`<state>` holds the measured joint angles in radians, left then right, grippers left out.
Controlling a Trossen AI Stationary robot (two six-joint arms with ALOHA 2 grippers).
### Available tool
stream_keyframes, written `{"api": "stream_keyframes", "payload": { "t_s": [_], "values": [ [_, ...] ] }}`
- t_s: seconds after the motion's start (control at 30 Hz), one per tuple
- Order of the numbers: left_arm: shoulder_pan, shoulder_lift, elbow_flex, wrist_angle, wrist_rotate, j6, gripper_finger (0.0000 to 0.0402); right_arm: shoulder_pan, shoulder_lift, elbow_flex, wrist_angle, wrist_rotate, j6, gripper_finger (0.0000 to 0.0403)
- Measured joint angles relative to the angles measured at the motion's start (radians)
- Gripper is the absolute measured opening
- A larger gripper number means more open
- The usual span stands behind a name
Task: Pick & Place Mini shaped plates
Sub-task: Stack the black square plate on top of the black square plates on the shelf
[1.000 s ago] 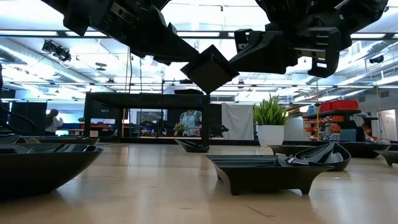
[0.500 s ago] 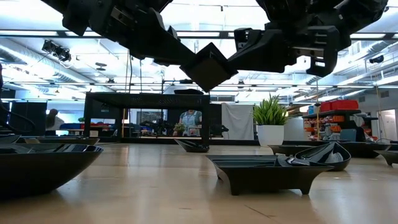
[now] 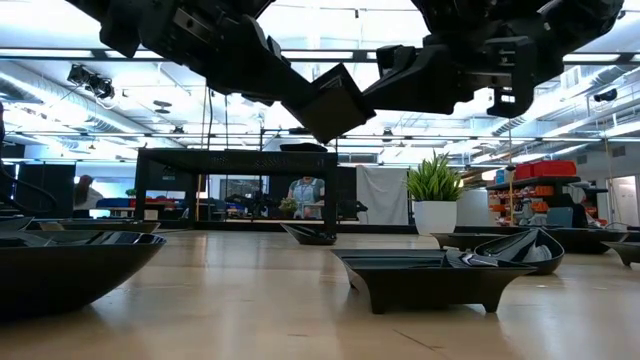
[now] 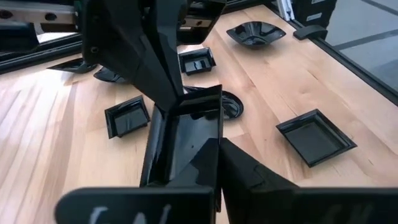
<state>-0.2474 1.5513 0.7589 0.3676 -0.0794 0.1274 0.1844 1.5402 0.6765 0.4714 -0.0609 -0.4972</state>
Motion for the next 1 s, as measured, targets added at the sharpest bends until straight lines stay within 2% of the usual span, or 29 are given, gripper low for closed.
{"api": "stream_keyframes", "payload": {
  "t_s": [0.13, 0.3, 0.43, 0.53, 0.67, 0.83, 0.9, 1.0],
  "values": [
    [0.0, 0.0, 0.0, 0.007, -0.004, -0.003, 0.0007, 0.0, -0.028, 0.0, 0.004, 0.044, -0.017, 0.0037],
    [0.0, 0.001, -0.001, -0.001, 0.021, -0.019, 0.0007, 0.011, -0.122, 0.0, 0.025, 0.05, -0.007, 0.0064],
    [-0.005, 0.001, 0.0, -0.003, 0.02, -0.04, 0.0005, 0.029, -0.192, 0.0, 0.014, 0.048, 0.062, 0.0076],
    [-0.013, -0.031, 0.002, -0.068, -0.015, -0.065, 0.0005, 0.036, -0.218, 0.0, -0.021, 0.044, 0.153, 0.0077],
    [-0.033, -0.115, 0.058, -0.295, -0.226, -0.072, 0.0007, 0.036, -0.199, 0.0, -0.078, 0.045, 0.301, 0.0069],
    [0.002, -0.205, 0.254, -0.783, -0.49, -0.14, 0.0004, 0.04, -0.105, 0.0, -0.026, 0.045, 0.358, 0.0052],
    [0.044, -0.217, 0.34, -0.968, -0.545, -0.142, 0.0004, 0.042, -0.062, 0.0, 0.035, 0.045, 0.358, 0.0046],
    [0.144, -0.221, 0.432, -1.156, -0.556, -0.105, 0.0004, 0.042, 0.0, 0.0, 0.139, 0.045, 0.35, 0.0039]
  ]
}}
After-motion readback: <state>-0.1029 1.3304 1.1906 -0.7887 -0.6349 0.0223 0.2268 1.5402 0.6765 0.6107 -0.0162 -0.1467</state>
